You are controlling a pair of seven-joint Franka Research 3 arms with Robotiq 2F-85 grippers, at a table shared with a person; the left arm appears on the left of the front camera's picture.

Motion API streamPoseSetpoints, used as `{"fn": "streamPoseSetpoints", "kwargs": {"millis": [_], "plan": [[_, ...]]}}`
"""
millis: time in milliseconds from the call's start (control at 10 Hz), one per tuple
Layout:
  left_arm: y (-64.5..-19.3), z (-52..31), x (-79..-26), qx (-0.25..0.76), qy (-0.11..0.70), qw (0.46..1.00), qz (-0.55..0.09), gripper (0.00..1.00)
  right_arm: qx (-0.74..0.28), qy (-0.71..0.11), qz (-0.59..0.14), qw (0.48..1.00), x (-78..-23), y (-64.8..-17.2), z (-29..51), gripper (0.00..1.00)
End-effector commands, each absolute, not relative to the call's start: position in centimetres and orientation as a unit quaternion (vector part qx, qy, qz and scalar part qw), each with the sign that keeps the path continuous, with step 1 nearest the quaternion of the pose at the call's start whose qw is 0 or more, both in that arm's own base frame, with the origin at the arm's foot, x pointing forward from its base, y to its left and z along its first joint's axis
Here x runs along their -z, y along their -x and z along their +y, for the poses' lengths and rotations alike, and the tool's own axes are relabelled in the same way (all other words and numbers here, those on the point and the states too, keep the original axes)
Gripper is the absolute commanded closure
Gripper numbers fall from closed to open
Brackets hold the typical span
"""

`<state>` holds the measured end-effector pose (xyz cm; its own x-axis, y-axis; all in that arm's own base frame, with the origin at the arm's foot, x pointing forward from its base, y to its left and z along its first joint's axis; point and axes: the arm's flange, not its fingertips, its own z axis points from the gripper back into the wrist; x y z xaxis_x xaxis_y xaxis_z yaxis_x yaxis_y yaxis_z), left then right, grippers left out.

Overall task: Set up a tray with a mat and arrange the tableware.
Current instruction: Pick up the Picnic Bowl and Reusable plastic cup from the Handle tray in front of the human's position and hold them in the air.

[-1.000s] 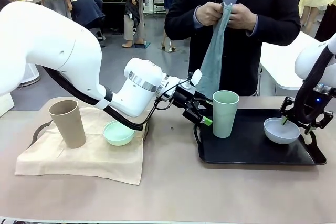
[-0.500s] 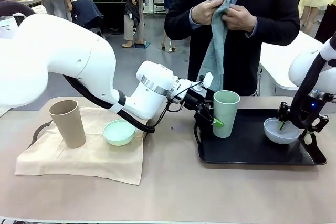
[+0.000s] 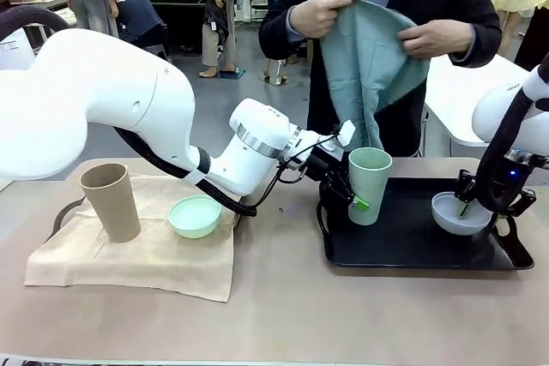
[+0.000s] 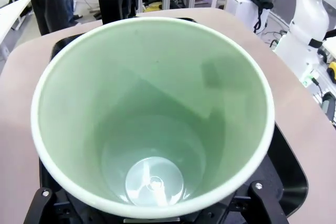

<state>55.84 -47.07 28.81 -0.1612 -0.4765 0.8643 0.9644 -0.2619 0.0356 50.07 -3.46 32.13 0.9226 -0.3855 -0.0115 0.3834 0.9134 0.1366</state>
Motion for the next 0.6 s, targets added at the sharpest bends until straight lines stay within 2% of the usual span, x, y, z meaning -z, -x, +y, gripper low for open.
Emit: {"fn": "streamPoseSetpoints", "kwargs": {"millis": [0, 100, 200, 400, 500], "plan": [[-56.22, -47.36, -29.05, 0.695, 0.388, 0.515, -0.319, 0.6, 0.186, -0.078, -0.01, 0.979, -31.66, -50.19, -3.64, 1.0], [-56.17, -47.37, -29.02, 0.694, 0.389, 0.515, -0.319, 0.88, 0.183, -0.08, -0.008, 0.98, -31.63, -50.13, -3.62, 1.0], [-56.12, -47.29, -28.99, 0.695, 0.388, 0.515, -0.318, 1.0, 0.183, -0.081, -0.008, 0.98, -31.63, -50.09, -3.64, 1.0], [-56.03, -47.23, -28.91, 0.693, 0.388, 0.518, -0.318, 1.0, 0.186, -0.081, -0.009, 0.979, -31.57, -50.03, -3.74, 1.0], [-55.93, -47.17, -28.9, 0.692, 0.388, 0.521, -0.315, 0.77, 0.186, -0.081, -0.009, 0.979, -31.52, -50.0, -3.76, 1.0]]}}
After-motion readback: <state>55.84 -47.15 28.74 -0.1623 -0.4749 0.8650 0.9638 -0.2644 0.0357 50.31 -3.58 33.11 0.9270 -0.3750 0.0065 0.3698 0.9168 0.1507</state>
